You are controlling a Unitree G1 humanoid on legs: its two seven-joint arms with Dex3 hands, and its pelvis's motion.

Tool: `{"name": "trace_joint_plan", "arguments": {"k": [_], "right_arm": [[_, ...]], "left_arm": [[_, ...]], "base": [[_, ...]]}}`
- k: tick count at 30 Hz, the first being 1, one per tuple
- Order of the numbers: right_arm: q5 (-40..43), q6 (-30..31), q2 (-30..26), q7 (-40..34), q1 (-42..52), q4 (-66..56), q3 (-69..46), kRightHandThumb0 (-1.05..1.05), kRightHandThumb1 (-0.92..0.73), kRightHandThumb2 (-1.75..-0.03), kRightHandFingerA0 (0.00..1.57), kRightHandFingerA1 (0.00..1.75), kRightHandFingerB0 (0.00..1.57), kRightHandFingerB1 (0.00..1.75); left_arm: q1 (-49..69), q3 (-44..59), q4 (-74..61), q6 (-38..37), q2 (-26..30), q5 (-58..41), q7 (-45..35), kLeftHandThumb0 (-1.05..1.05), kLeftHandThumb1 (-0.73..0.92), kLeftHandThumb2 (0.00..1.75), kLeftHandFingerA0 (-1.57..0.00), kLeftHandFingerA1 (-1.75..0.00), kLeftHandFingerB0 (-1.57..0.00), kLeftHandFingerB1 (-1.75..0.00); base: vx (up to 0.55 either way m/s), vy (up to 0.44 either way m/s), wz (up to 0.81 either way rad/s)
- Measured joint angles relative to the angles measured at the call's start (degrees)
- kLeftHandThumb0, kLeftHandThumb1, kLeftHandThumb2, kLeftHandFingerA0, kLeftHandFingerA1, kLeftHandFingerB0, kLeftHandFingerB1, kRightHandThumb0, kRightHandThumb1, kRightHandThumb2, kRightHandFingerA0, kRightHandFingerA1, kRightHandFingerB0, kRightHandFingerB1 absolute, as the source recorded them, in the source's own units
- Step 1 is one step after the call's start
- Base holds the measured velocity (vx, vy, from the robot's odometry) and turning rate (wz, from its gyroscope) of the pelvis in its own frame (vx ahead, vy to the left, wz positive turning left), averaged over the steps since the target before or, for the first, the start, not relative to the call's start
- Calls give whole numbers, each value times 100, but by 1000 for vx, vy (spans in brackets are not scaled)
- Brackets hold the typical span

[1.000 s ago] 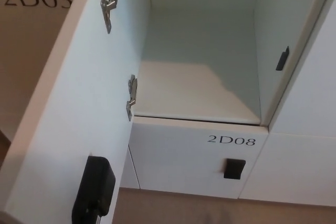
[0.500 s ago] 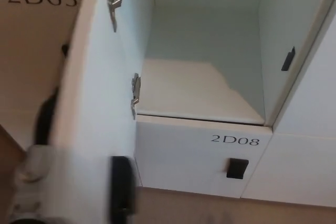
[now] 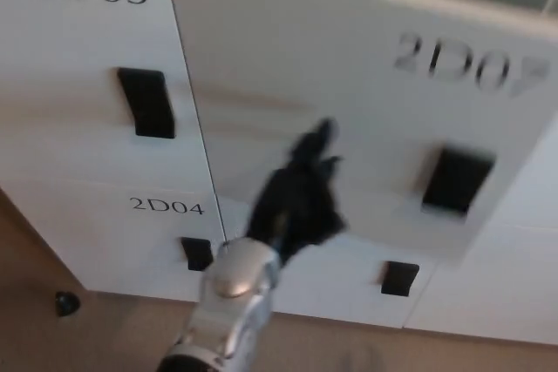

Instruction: The robot walks towards an open cabinet and lifts its left hand to push the door towards the right to close it.

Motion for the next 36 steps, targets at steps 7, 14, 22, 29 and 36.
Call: {"name": "trace_joint_plan", "arguments": {"k": [7,14,22,29,36], "right_arm": [[-5,-1,0,0,-48,-50,0,-105,-92,-82,66,58,52,57],[-46,58,0,-28,-106,-55,70,-69,-81,-67,37,49,28,35],[-48,36,58,-30,-117,-133,29,-75,-88,-67,40,42,31,32],[-95,-1,12,-9,-135,-169,94,-70,-92,-70,30,38,22,32],[-184,-19,-74,-1,-193,-196,244,-64,-88,-66,44,43,30,33]], "left_arm": [[-403,-1176,18,1,-215,33,-2,-70,72,66,-52,-43,-42,-37],[-634,-2060,9,3,-345,120,-19,-68,76,63,-52,-40,-43,-36],[-708,-3351,-350,191,-304,381,-122,-65,71,62,-50,-40,-45,-36],[-296,-4222,-1586,432,150,791,-291,-23,43,57,-52,-44,-47,-40],[709,-3959,-2098,461,1208,891,-268,11,50,55,-51,-41,-50,-38]], "base": [[0,0,0],[0,0,0],[0,0,0],[0,0,0],[0,0,0]]}}
